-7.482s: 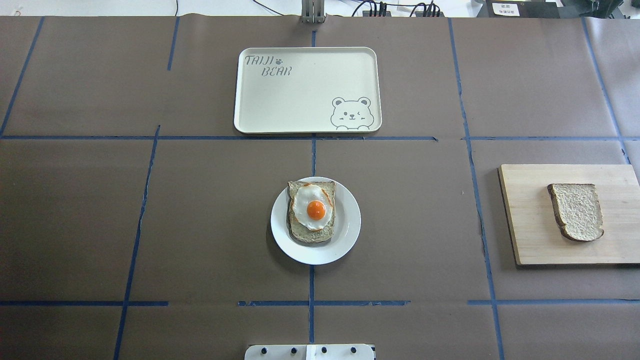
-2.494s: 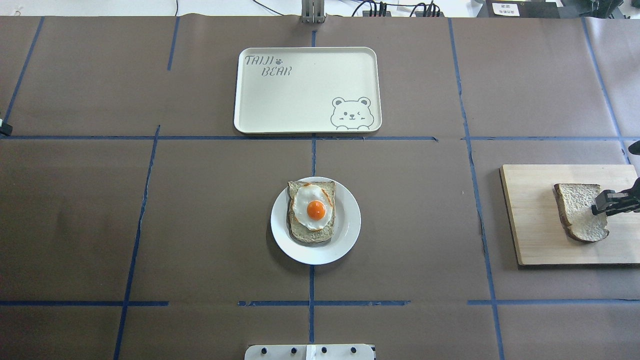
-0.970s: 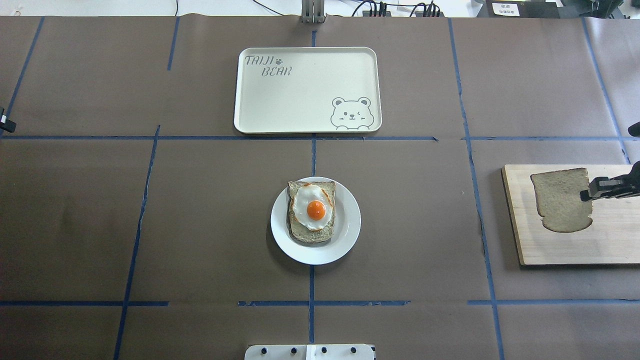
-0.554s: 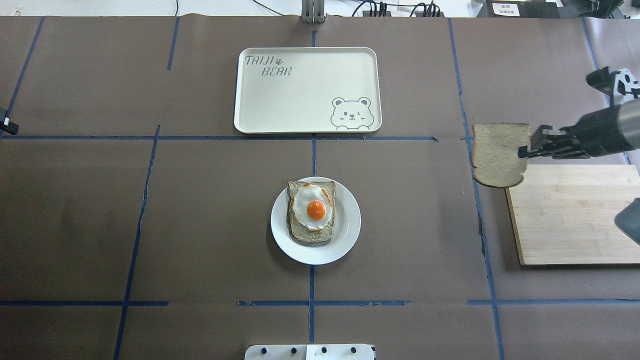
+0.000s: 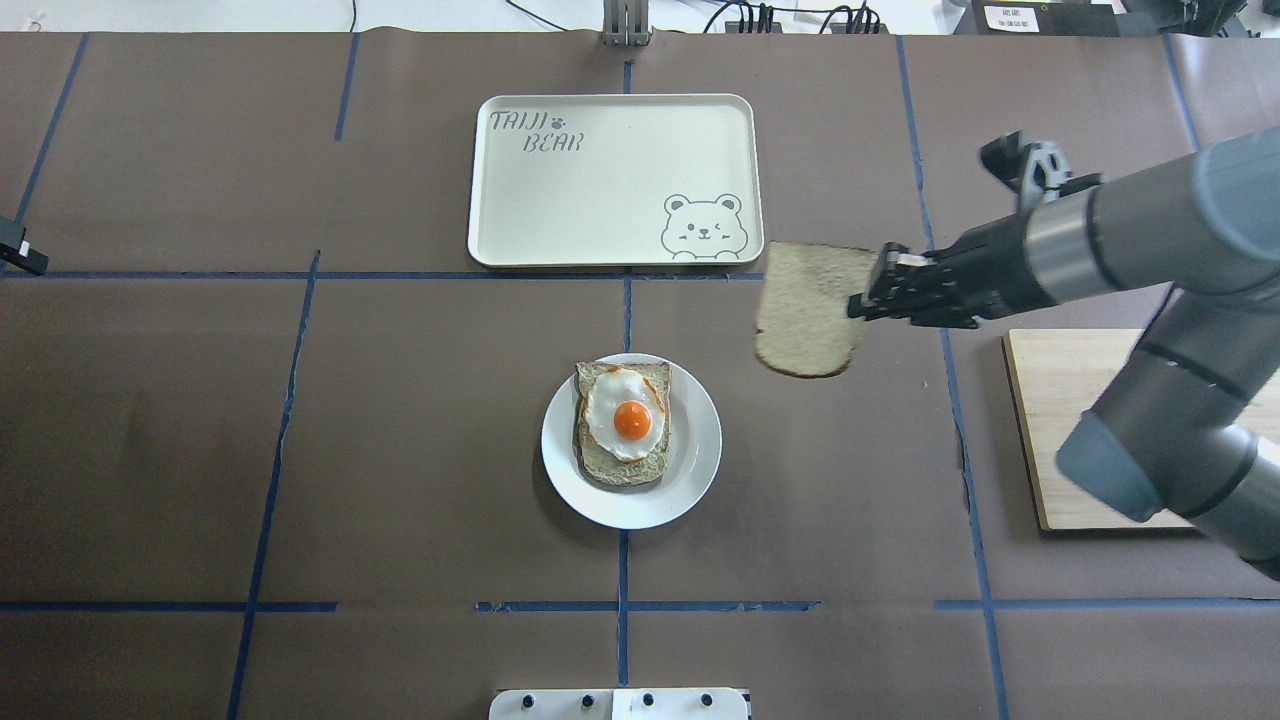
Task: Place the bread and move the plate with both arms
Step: 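Lift the bread with the right gripper and carry it over the plate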
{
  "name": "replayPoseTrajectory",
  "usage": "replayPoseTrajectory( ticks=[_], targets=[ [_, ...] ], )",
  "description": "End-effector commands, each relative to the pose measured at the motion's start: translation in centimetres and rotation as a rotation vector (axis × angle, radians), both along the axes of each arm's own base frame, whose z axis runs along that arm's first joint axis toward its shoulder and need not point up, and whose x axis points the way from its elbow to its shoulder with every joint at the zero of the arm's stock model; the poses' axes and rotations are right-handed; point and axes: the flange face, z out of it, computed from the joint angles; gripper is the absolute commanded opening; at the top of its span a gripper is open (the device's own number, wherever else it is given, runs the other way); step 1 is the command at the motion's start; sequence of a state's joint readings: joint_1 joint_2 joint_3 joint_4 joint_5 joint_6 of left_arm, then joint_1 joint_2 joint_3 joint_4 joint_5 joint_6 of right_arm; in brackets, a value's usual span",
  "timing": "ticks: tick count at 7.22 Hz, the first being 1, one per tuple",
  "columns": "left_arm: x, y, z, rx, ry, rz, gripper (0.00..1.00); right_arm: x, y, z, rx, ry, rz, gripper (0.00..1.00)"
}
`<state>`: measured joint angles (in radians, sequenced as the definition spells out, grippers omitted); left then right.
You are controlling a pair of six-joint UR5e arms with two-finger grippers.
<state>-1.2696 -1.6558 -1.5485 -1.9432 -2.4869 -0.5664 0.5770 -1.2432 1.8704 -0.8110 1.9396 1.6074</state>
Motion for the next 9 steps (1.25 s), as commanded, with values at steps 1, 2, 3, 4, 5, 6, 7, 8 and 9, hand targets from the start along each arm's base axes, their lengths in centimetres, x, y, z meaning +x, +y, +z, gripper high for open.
replayPoseTrajectory(
  ticks=[1, 2, 3, 4, 5, 6, 7, 8, 9],
  targets=[
    [0.3, 0.1, -0.1, -0.011, 0.004, -0.006, 1.00, -6.8, 3.4, -1.6, 0.039, 0.004, 0.007, 0.00],
    [0.5, 0.1, -0.1, -0.012, 0.005, -0.003, 1.00, -8.8, 3.6, -1.0, 0.047, 0.028, 0.002, 0.00],
    [0.6, 0.1, -0.1, -0.012, 0.005, -0.001, 1.00, -10.1, 4.5, -0.1, 0.047, 0.048, 0.004, 0.00],
    [0.6, 0.1, -0.1, -0.012, 0.005, -0.001, 1.00, -10.3, 4.7, 0.4, 0.046, 0.058, 0.000, 0.00],
    [0.6, 0.1, -0.1, -0.012, 0.005, -0.001, 1.00, -11.2, 4.5, 1.8, 0.061, 0.092, -0.008, 0.00],
    [0.6, 0.1, -0.1, -0.012, 0.005, -0.001, 1.00, -11.7, 4.3, 2.7, 0.071, 0.113, -0.013, 0.00],
    [0.6, 0.1, -0.1, -0.012, 0.005, -0.001, 1.00, -11.9, 4.3, 3.1, 0.073, 0.121, -0.015, 0.02],
    [0.6, 0.1, -0.1, -0.012, 0.005, -0.001, 1.00, -12.0, 4.2, 2.8, 0.075, 0.115, -0.014, 0.29],
    [0.6, 0.2, -0.1, -0.013, 0.004, -0.001, 1.00, -11.8, 4.2, 2.3, 0.077, 0.108, -0.009, 0.99]
  ],
)
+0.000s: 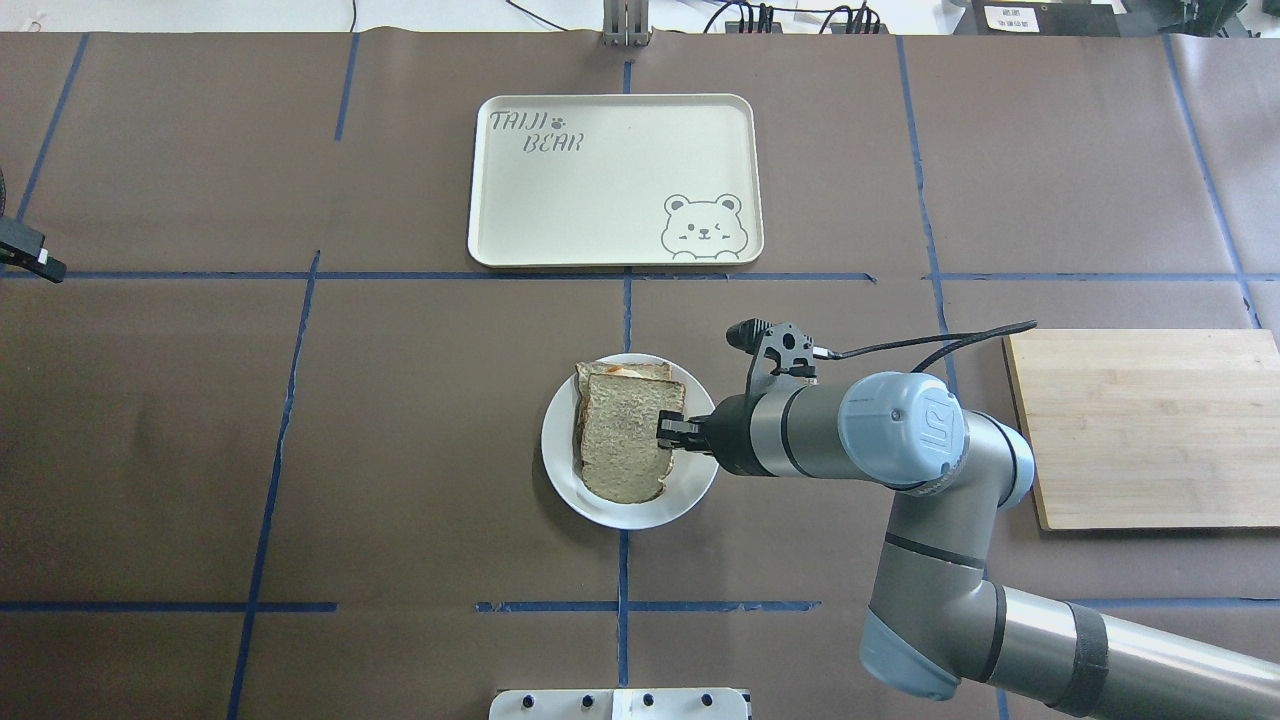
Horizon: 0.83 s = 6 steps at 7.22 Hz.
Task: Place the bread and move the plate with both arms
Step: 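Lay the bread on the egg toast and open the right gripper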
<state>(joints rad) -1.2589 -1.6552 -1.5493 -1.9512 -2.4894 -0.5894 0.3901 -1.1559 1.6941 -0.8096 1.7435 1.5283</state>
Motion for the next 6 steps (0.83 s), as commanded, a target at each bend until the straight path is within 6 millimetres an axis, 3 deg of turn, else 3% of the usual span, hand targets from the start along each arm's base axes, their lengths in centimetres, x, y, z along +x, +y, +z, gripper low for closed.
replayPoseTrajectory(
  ticks=[1, 2, 3, 5, 6],
  targets=[
    [0.2, 0.0, -0.2, 0.003, 0.001, 0.003, 1.00, 1.2, -0.8, -1.3, 0.009, -0.022, 0.017, 1.00],
    [1.2, -0.3, -1.3, 0.022, 0.007, 0.018, 1.00, 3.4, -2.1, -2.3, 0.010, -0.039, 0.030, 1.00],
    [3.4, -1.0, -3.2, 0.056, 0.019, 0.052, 1.00, 6.1, -4.5, -2.6, -0.010, -0.037, 0.030, 1.00],
    [8.3, -0.2, -10.5, 0.048, 0.085, 0.030, 1.00, 12.2, -9.7, -2.6, -0.115, 0.063, 0.056, 1.00],
    [10.7, 1.1, -12.8, 0.034, 0.158, -0.009, 1.00, 14.4, -11.3, -2.3, -0.080, 0.115, 0.055, 1.00]
  ],
)
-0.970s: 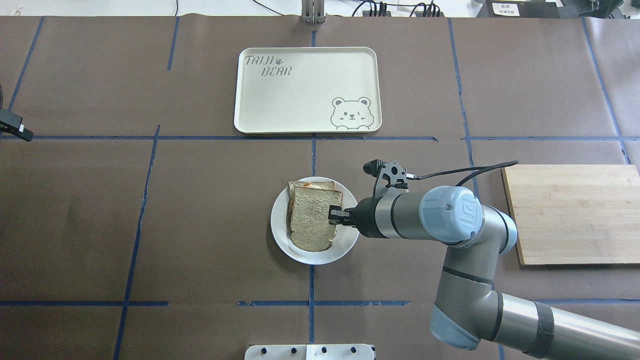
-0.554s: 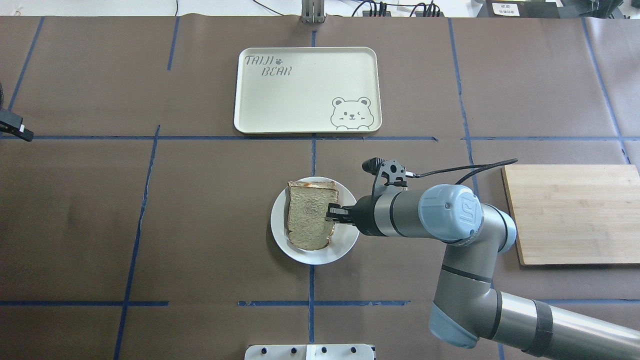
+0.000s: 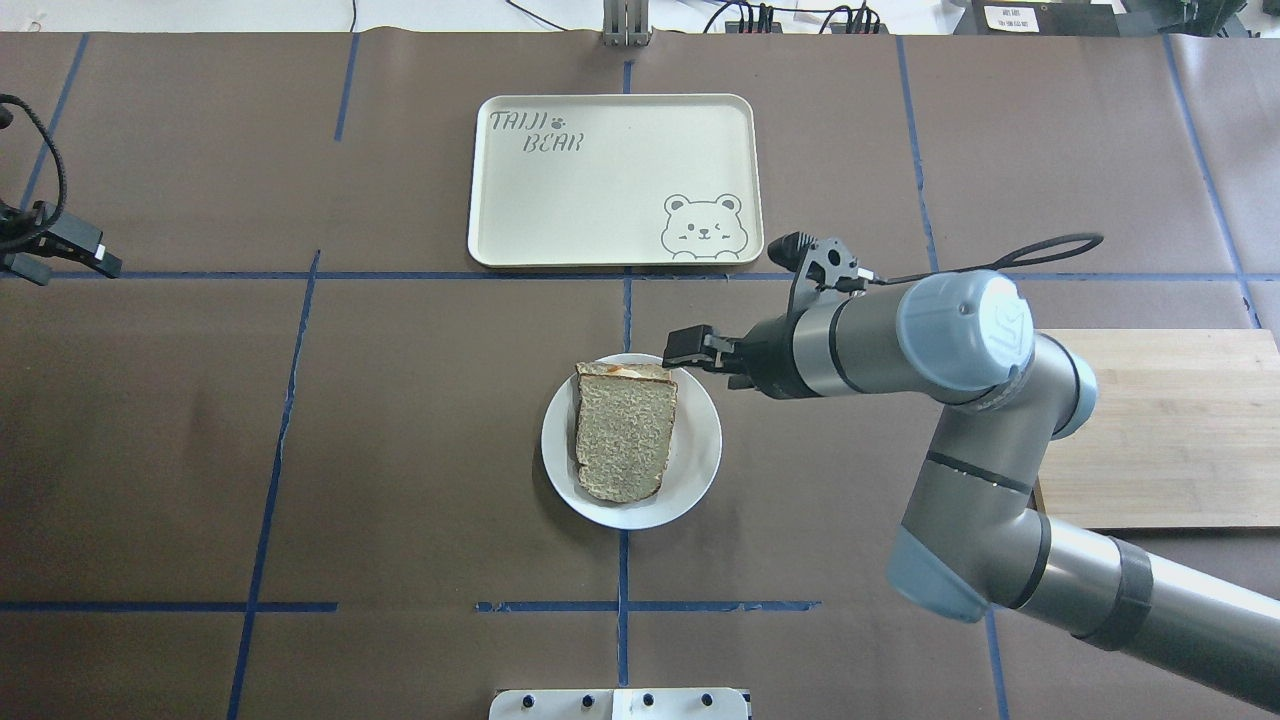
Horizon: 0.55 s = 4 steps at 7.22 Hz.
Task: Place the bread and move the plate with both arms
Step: 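Withdraw the right gripper upward while the left gripper reaches toward the plate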
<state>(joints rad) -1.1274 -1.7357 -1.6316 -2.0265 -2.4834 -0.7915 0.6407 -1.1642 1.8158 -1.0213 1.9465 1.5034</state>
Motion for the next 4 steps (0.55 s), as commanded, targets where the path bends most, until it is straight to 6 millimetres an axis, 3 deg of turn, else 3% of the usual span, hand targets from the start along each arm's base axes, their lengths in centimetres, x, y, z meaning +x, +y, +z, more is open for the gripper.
replayPoseTrajectory(
  ticks=[1, 3, 4],
  targets=[
    [6.4, 2.4, -6.0, -0.051, 0.155, -0.039, 1.00, 4.5, -3.2, 0.8, 0.056, 0.164, -0.048, 1.00],
    [12.6, 3.4, -11.3, -0.115, 0.215, -0.103, 1.00, 8.8, -4.0, 1.5, 0.111, 0.369, -0.154, 1.00],
    [16.2, 5.4, -12.3, -0.136, 0.268, -0.164, 1.00, 11.2, -3.7, 2.2, 0.138, 0.442, -0.201, 1.00]
  ],
)
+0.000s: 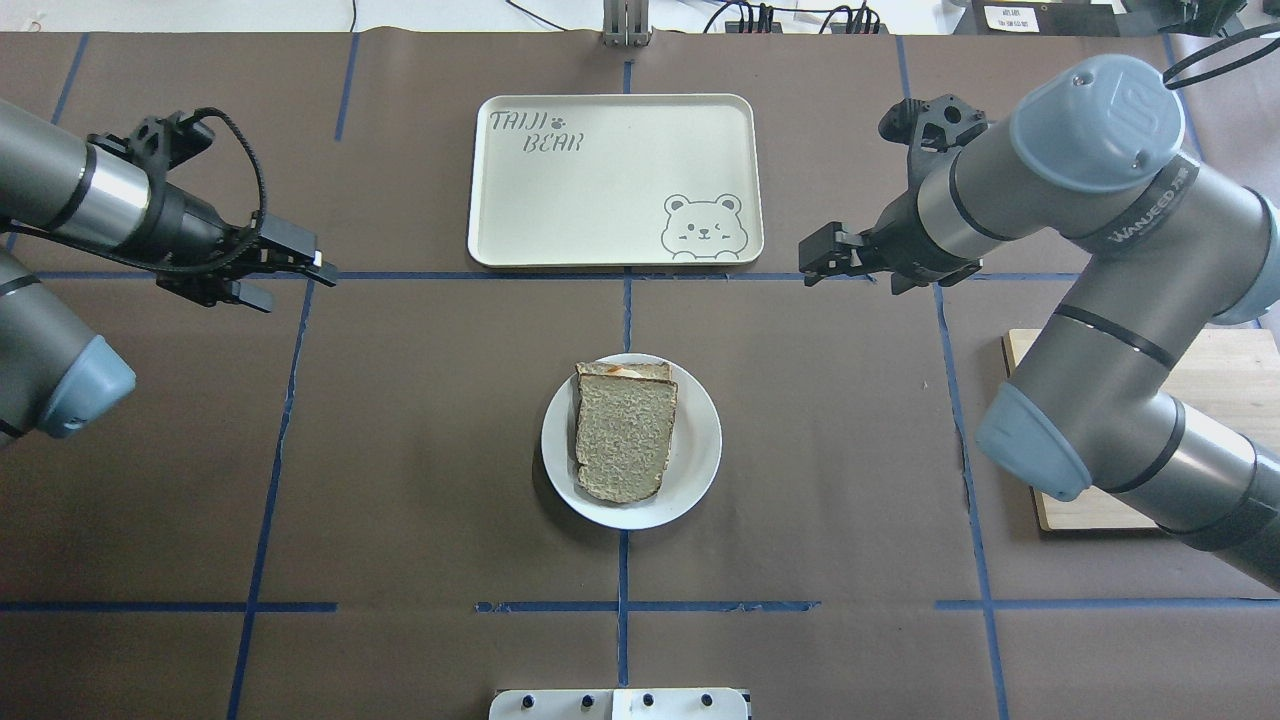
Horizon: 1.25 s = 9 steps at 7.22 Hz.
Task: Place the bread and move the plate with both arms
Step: 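Withdraw the right gripper upward while the left gripper reaches toward the plate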
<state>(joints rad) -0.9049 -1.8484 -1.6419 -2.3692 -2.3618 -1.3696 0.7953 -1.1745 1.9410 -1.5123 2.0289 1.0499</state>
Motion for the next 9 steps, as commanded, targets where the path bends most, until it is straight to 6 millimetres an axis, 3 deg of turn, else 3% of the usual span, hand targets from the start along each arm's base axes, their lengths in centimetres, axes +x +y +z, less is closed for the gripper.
replayPoseTrajectory(
  ticks=[1, 2, 4, 5, 6, 8, 9],
  targets=[
    [6.9, 4.3, -2.7, -0.082, 0.125, -0.112, 1.00, 6.0, -0.5, 2.1, 0.045, 0.154, -0.100, 1.00],
    [8.6, 6.3, -3.7, -0.125, 0.222, -0.144, 1.00, 8.5, -1.3, 3.6, 0.036, 0.155, -0.146, 1.00],
    [11.9, 9.7, -3.3, -0.167, 0.351, -0.164, 0.98, 11.7, -2.0, 5.8, 0.032, 0.147, -0.174, 1.00],
    [14.7, 11.9, -2.7, -0.166, 0.357, -0.171, 0.88, 12.7, -2.0, 6.8, 0.014, 0.139, -0.177, 1.00],
    [17.2, 13.5, -3.6, -0.167, 0.367, -0.150, 0.72, 13.6, -2.1, 7.3, 0.019, 0.144, -0.177, 1.00],
    [20.1, 14.3, -4.4, -0.172, 0.363, -0.121, 0.59, 13.7, -2.3, 7.4, 0.016, 0.145, -0.174, 1.00],
    [20.7, 14.1, -3.7, -0.177, 0.346, -0.120, 0.56, 13.7, -2.2, 7.5, 0.016, 0.145, -0.174, 1.00]
  ],
)
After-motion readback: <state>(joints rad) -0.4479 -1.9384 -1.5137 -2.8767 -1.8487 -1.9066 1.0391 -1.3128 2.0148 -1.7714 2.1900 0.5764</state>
